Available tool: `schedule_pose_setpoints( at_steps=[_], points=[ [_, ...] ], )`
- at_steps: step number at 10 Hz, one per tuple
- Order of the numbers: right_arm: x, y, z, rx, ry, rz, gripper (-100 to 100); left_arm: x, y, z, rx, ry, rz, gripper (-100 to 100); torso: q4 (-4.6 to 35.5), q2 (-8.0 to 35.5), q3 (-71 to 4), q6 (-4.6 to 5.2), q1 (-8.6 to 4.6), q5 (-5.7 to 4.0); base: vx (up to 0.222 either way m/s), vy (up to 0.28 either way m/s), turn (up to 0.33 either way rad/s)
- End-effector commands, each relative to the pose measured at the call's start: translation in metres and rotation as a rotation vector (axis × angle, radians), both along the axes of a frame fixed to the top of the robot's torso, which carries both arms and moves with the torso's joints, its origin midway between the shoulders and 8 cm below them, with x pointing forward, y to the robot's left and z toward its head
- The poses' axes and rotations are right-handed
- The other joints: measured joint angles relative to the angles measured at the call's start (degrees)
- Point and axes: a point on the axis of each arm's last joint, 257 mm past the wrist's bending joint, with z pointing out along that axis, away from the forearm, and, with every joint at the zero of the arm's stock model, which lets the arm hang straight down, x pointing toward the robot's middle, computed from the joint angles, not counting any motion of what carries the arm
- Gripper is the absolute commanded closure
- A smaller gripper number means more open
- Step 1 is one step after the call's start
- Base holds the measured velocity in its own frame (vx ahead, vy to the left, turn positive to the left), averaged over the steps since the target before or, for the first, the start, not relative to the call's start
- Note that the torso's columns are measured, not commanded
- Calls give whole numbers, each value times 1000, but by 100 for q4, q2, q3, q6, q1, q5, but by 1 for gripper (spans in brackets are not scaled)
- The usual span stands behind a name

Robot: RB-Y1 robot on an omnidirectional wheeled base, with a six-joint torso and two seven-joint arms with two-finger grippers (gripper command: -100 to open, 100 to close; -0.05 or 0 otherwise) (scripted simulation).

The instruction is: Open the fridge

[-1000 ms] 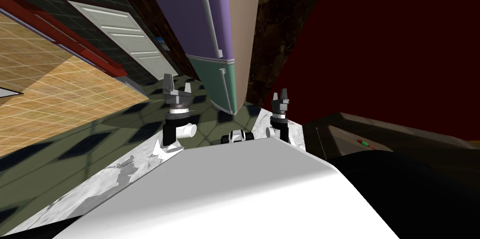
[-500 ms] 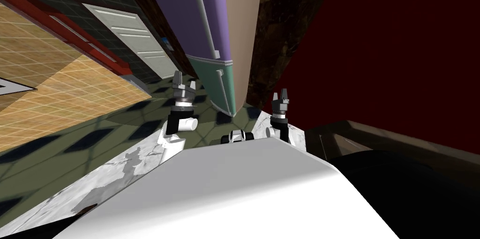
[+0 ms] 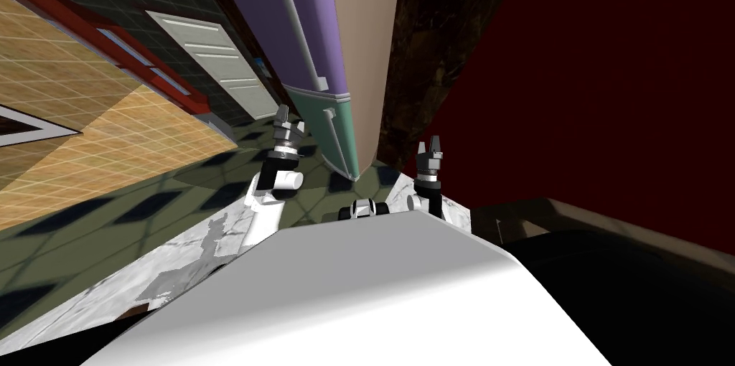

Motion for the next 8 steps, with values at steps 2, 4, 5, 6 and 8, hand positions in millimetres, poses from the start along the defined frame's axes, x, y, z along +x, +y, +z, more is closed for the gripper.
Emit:
schedule_pose_setpoints(
  at_steps=[2,4,5,6,8],
  points=[
    [0,0,0,0,0,0,0,32,6,-5,28,73,8,-100,-7,-22,-14,3,-33,-11,115,-182,77],
    [0,0,0,0,0,0,0,56,13,-8,58,129,24,-100,3,9,6,0,1,-1,74,-154,108],
    [0,0,0,0,0,0,0,67,18,-8,73,154,35,-100,1,2,2,-1,-7,-2,83,-189,122],
    [0,0,0,0,0,0,0,69,17,-6,74,154,35,-100,-2,-4,-3,2,-16,-5,48,-126,31],
    [0,0,0,0,0,0,0,90,29,-3,105,200,62,-100,0,0,0,0,0,0,57,-144,102]
  ],
)
